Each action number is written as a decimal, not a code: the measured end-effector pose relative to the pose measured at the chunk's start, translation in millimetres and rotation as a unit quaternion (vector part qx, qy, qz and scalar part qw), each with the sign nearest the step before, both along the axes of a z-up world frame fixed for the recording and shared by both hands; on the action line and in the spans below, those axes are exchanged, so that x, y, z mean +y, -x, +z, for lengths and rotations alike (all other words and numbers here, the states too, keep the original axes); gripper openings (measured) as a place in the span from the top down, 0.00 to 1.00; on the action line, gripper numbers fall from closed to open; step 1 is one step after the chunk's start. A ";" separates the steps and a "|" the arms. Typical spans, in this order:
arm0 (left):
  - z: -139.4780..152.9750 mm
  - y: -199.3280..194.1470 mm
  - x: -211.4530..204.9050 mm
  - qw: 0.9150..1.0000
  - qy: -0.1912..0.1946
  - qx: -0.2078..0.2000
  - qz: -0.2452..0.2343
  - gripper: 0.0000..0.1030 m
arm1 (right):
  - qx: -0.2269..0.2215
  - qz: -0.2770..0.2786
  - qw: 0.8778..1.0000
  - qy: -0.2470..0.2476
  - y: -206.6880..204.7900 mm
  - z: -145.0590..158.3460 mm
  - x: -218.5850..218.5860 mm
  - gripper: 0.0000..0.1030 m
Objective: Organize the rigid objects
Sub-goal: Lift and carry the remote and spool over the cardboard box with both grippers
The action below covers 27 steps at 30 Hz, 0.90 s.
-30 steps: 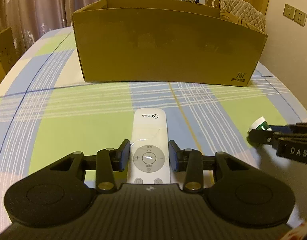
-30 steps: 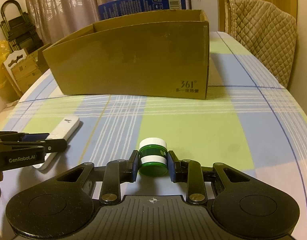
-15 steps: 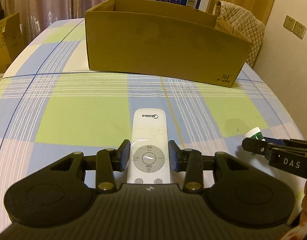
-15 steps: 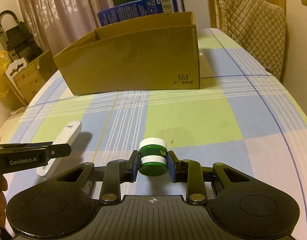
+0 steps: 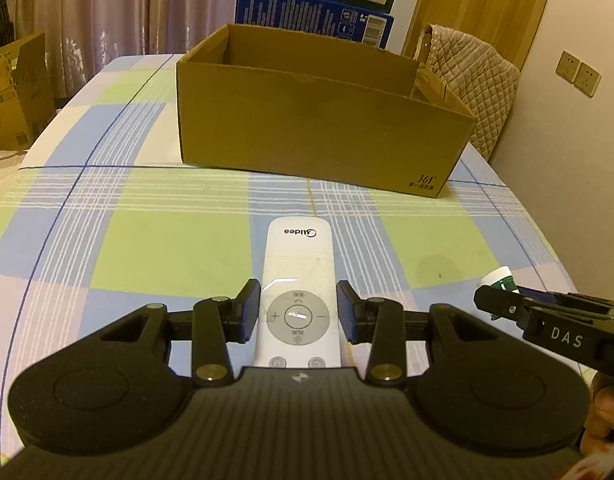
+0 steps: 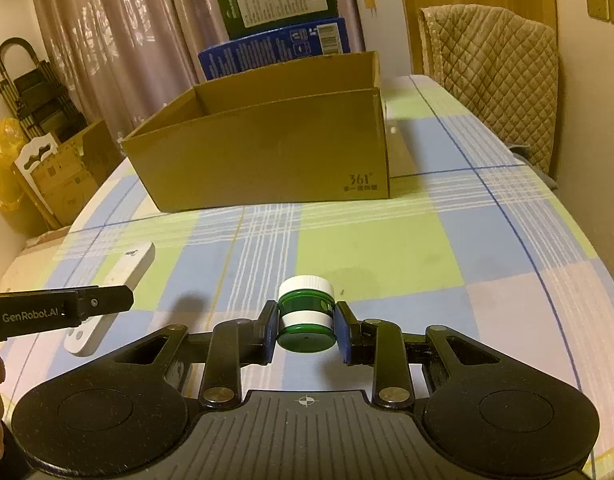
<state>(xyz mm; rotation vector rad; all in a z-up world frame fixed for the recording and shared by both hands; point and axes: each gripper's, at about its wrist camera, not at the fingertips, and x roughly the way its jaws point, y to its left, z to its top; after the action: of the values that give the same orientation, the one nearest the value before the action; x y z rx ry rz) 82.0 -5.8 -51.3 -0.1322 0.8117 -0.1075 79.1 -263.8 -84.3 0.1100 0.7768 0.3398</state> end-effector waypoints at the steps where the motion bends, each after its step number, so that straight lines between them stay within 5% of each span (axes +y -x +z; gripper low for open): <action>1: 1.7 0.7 0.3 1.000 0.001 -0.001 0.000 0.66 | 0.000 -0.001 1.000 0.000 0.6 0.9 0.3 0.74; 27: 30.4 -7.3 2.2 0.999 0.014 -0.025 -0.019 0.66 | -0.025 0.006 1.000 0.008 -1.4 21.0 -3.0 0.74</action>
<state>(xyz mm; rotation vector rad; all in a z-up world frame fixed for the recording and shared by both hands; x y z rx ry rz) 89.3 -3.5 -20.9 -0.1393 0.7632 -0.1575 80.5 -266.9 -63.2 0.0814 0.7306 0.3457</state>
